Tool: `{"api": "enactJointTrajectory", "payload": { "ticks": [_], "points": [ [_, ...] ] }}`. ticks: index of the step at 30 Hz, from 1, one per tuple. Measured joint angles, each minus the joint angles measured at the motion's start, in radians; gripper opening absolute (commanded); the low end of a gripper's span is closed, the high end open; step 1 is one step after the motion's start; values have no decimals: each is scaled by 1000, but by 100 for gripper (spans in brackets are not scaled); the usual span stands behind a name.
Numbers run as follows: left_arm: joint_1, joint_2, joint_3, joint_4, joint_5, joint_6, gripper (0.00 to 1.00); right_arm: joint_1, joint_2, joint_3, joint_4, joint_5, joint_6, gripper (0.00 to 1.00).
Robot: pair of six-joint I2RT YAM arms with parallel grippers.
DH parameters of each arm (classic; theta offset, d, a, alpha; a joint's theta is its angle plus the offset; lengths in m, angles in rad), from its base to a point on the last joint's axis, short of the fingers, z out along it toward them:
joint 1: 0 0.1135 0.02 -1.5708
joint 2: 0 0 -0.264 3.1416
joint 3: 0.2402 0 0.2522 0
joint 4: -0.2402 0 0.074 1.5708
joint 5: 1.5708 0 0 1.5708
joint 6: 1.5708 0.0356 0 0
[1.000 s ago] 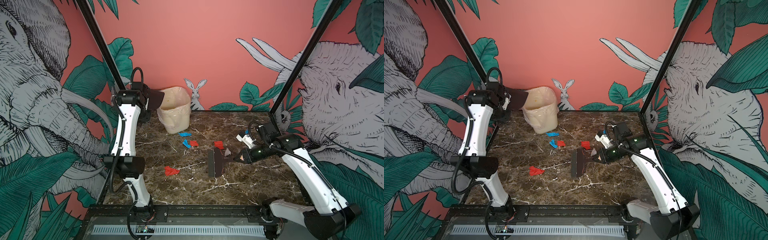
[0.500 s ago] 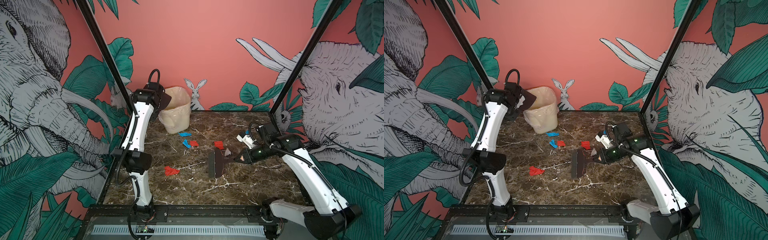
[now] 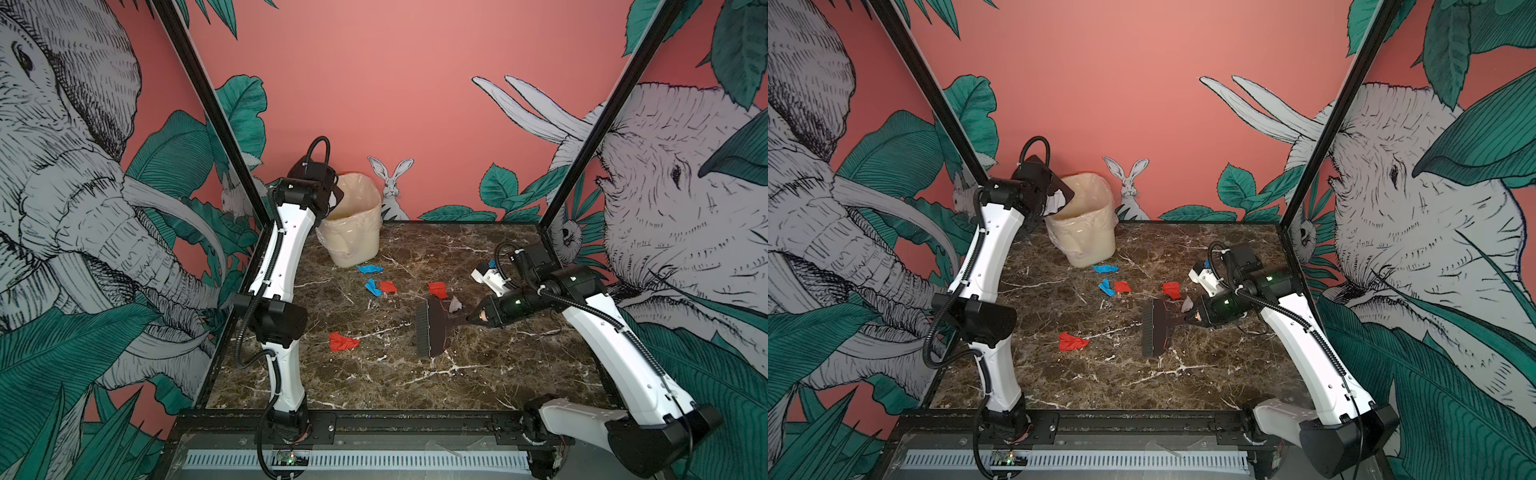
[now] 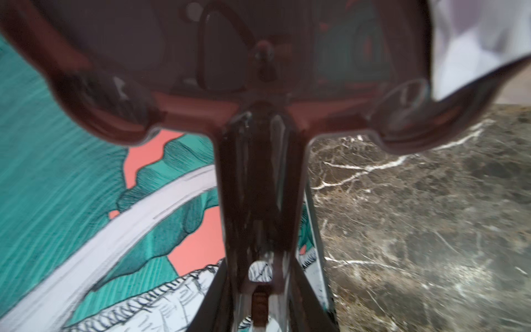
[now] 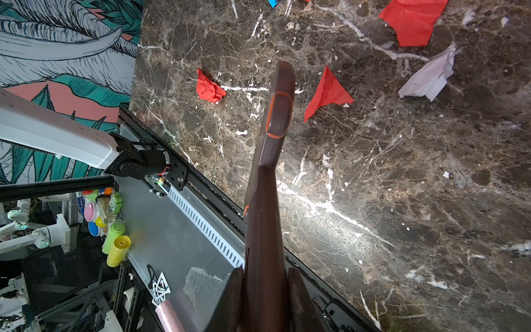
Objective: Sweep away the paper scraps from the table
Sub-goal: 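Tip the dustpan over the beige bin with the left gripper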
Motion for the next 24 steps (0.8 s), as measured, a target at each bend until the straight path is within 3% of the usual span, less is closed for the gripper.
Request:
{"api": "enactJointTrajectory", "payload": {
  "ticks": [11, 19, 24],
  "points": [
    [-76, 1, -113, 304, -192, 346, 0, 25, 19, 26, -10, 19, 11, 0],
    [-97, -6, -415, 829, -297, 780, 0, 27, 19, 27, -17, 25, 14, 0],
    [-99, -31, -500, 1076, -298, 1001, 0, 31, 19, 27, -18, 25, 14, 0]
  ]
}}
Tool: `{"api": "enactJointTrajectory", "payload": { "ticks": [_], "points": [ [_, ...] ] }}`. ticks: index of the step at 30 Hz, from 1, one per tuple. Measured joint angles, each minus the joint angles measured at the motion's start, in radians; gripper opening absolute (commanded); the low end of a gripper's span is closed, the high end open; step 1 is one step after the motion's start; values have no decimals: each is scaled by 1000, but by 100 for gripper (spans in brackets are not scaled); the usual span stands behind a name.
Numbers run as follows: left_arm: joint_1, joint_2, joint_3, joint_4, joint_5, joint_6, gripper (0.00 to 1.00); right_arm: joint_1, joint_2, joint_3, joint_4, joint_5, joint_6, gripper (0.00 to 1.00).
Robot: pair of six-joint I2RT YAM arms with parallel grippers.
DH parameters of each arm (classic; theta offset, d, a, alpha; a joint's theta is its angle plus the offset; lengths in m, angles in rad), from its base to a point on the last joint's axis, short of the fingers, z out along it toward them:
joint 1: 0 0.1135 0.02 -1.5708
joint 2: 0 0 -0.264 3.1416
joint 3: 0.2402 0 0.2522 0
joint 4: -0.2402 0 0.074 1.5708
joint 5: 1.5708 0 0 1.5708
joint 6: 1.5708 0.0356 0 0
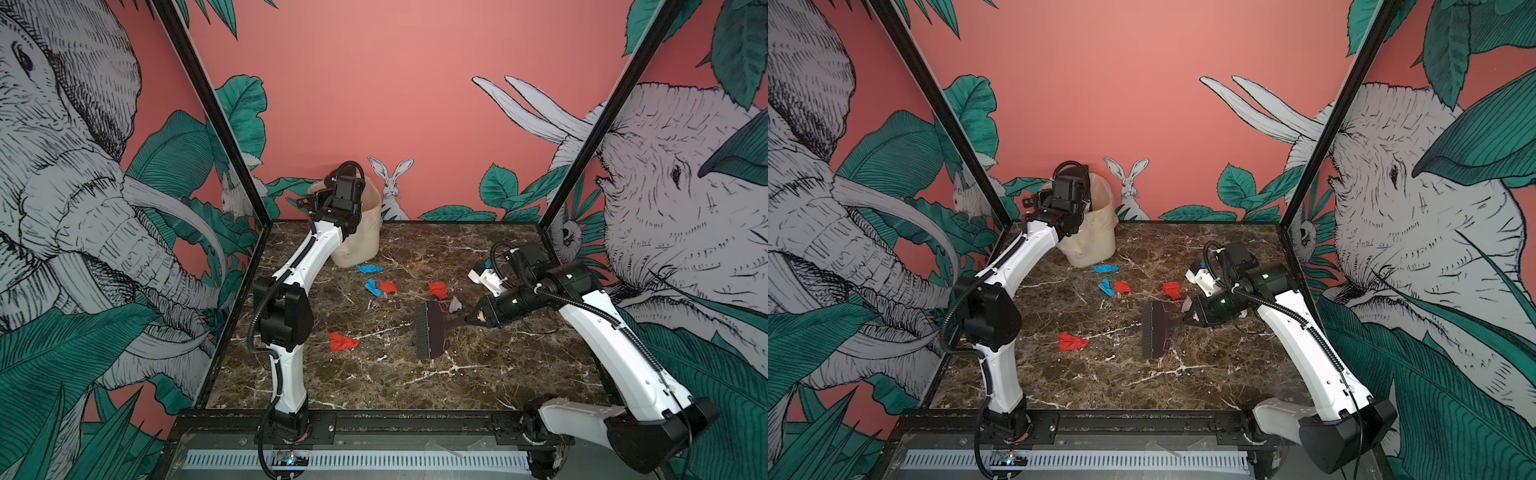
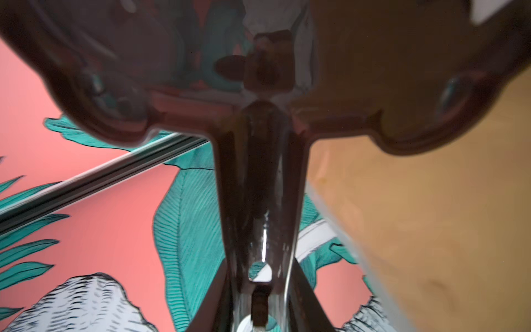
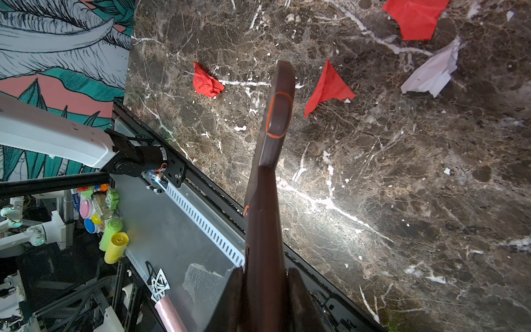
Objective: Sweep away the paper scraps from the table
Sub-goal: 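Tip the dustpan over the beige bin with the left gripper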
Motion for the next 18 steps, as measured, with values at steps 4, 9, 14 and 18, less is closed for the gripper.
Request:
{"api": "enactJointTrajectory", "payload": {
  "ticks": [4, 9, 14, 18],
  "points": [
    [0, -50, -18, 126, 2, 105, 0, 1, 0, 0, 0, 0, 0, 0],
    [0, -114, -32, 197, -1, 154, 0, 1, -2, 0, 0, 0, 5, 0],
    [0, -137, -56, 226, -3, 177, 0, 1, -5, 0, 0, 4, 7, 0],
    [-1, -137, -64, 228, -6, 179, 0, 1, -12, 0, 0, 9, 7, 0]
  ]
}}
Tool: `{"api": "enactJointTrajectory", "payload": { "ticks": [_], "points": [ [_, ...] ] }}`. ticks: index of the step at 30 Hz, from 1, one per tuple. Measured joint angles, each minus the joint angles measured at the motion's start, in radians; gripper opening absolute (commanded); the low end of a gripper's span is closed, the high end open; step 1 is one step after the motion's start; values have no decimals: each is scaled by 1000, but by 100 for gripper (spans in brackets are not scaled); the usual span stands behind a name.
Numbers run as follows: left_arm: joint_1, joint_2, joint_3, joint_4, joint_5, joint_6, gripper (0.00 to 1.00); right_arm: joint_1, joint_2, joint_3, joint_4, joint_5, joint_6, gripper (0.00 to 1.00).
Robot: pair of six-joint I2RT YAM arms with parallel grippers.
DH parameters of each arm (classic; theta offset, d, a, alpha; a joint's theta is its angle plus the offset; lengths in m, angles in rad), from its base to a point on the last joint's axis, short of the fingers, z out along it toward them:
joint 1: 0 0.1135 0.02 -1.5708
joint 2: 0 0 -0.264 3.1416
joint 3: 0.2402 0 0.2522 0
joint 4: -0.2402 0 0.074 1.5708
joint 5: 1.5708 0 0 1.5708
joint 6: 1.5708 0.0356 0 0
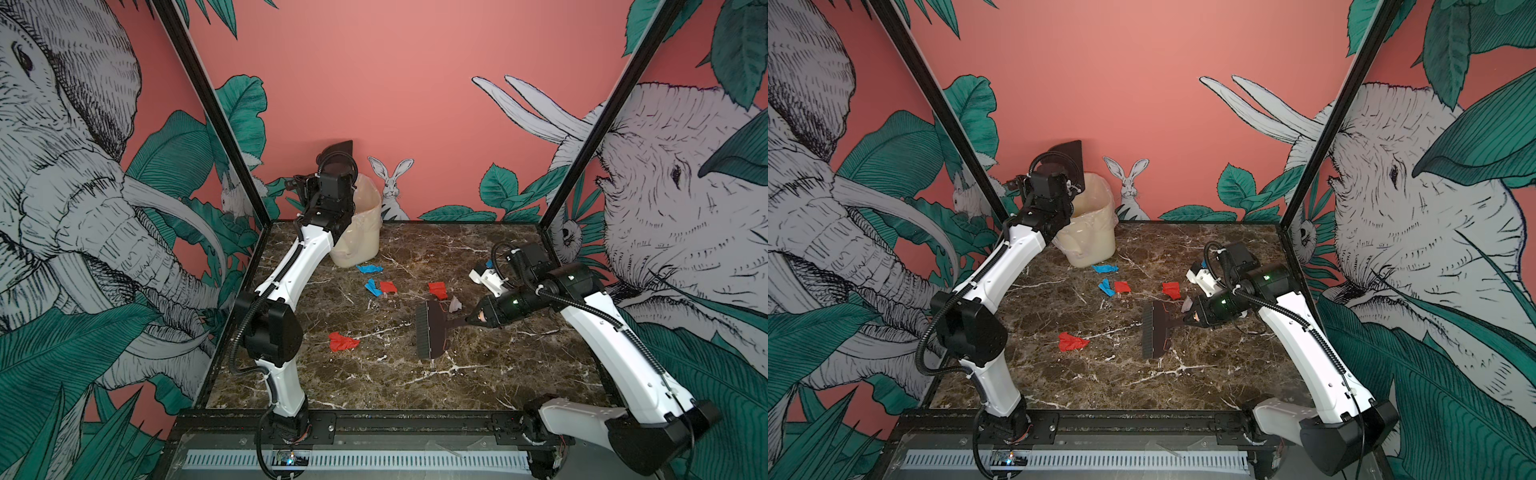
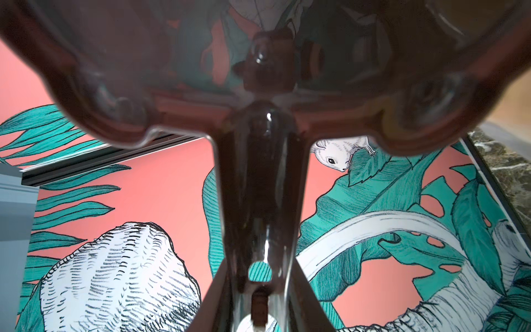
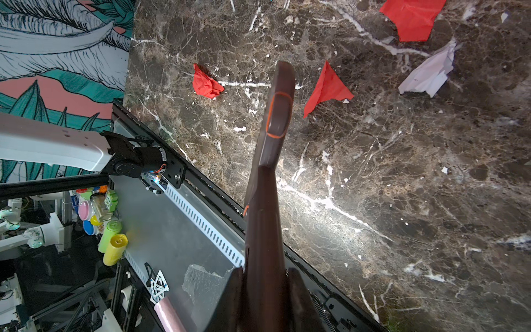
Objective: Sweep away the paper scraps from the table
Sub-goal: 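Tip the dustpan over the beige bin with the left gripper, then lower the dustpan near the robot with the left gripper while the right moves the brush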
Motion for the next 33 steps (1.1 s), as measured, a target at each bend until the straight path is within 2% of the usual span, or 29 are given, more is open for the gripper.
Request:
{"api": "enactJointTrajectory", "payload": {
  "ticks": [5, 9, 14, 20, 25, 29, 33],
  "points": [
    [0, 0, 9, -28, -3, -57, 0, 0, -4, 6, -8, 24, -1, 0],
    [-10, -13, 61, -158, 19, -226, 0, 0, 3, 68, -46, 86, -21, 0],
    [-67, -108, 75, -322, 58, -464, 0, 0, 18, 158, -87, 203, -59, 0],
    [-252, -219, 75, -500, 124, -753, 0, -3, 55, 237, -138, 420, -109, 0],
    [-410, -233, 48, -659, 200, -998, 0, -29, 73, 219, -134, 686, -166, 0],
    [-487, -235, -26, -777, 296, -1183, 0, -51, 126, 208, -121, 855, -196, 0],
    [-529, -262, -165, -859, 406, -1347, 0, -53, 220, 208, -89, 1006, -239, 0]
  ]
}}
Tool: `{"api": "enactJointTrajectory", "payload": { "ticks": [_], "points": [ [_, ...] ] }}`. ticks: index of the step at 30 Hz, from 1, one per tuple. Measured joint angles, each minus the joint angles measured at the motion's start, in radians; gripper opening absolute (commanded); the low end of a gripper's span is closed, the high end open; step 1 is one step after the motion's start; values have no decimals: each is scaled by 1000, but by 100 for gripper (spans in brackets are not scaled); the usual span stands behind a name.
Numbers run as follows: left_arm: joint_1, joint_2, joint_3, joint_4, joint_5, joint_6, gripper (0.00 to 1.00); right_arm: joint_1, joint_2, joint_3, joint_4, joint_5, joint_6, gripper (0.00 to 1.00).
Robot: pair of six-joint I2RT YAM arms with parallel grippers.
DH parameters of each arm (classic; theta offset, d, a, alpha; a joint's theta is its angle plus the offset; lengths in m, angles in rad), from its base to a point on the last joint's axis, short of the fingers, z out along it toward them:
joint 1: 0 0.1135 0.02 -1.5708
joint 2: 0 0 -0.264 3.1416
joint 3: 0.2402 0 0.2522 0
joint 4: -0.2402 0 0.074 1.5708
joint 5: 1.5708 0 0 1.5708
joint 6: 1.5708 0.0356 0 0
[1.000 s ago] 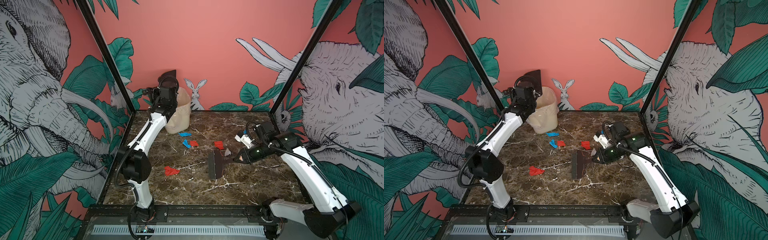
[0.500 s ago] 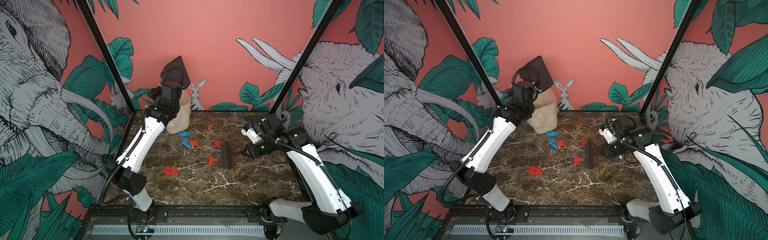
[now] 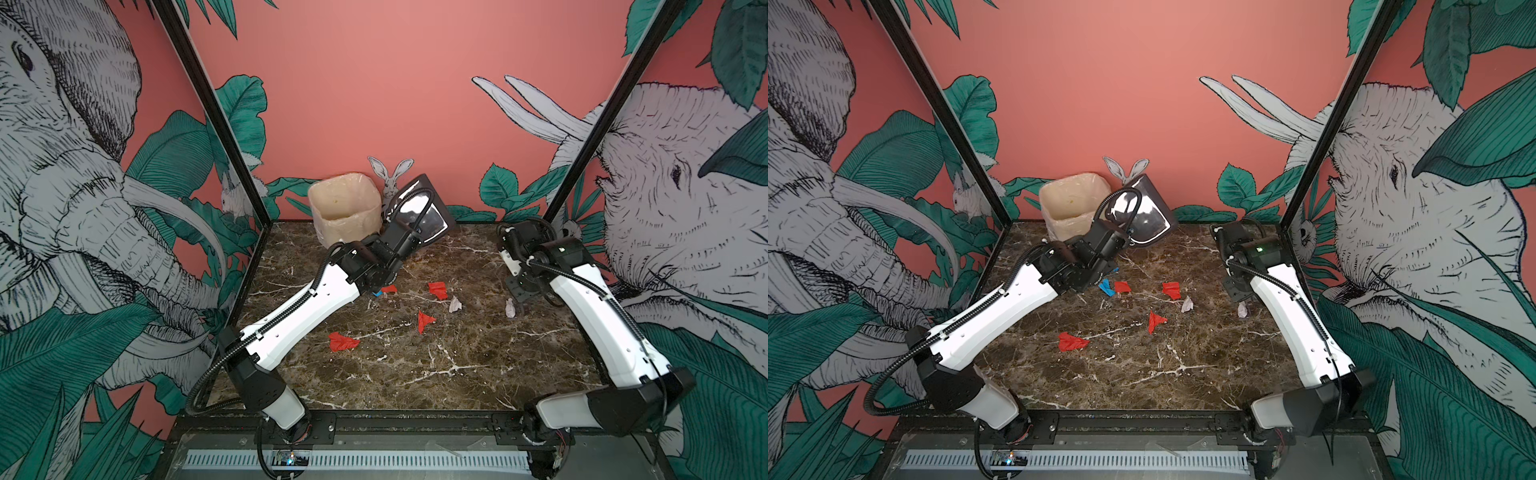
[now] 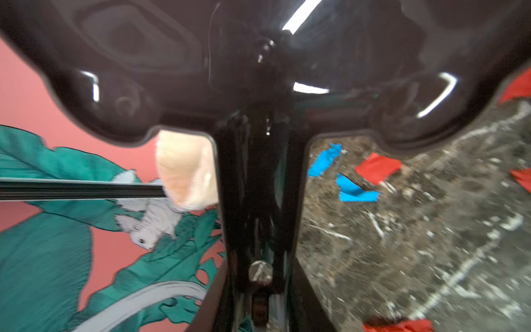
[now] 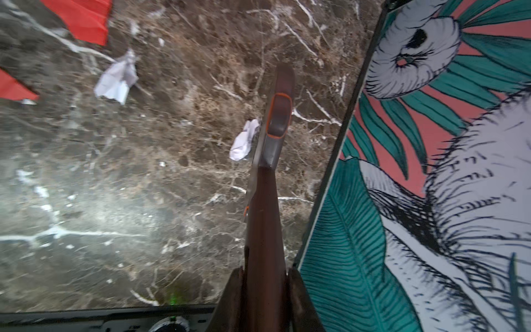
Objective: Sweep away the paper scraps from the table
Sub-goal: 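Lower the dustpan near the robot with the left gripper while the right moves the brush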
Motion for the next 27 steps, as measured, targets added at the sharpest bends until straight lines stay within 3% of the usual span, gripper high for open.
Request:
{"api": "enactJointTrajectory", "payload": {
  "ticks": [5, 12, 27],
  "points": [
    [-41, -41, -145, -74, 121, -141, 0, -15, 85, 0, 54, 80, -74, 0],
    [-118, -99, -281, -108, 248, -273, 0, -53, 163, -22, 107, 62, -117, 0],
    [-158, -145, -399, -144, 319, -364, 0, -42, 142, -101, 93, -66, -109, 0]
  ]
}}
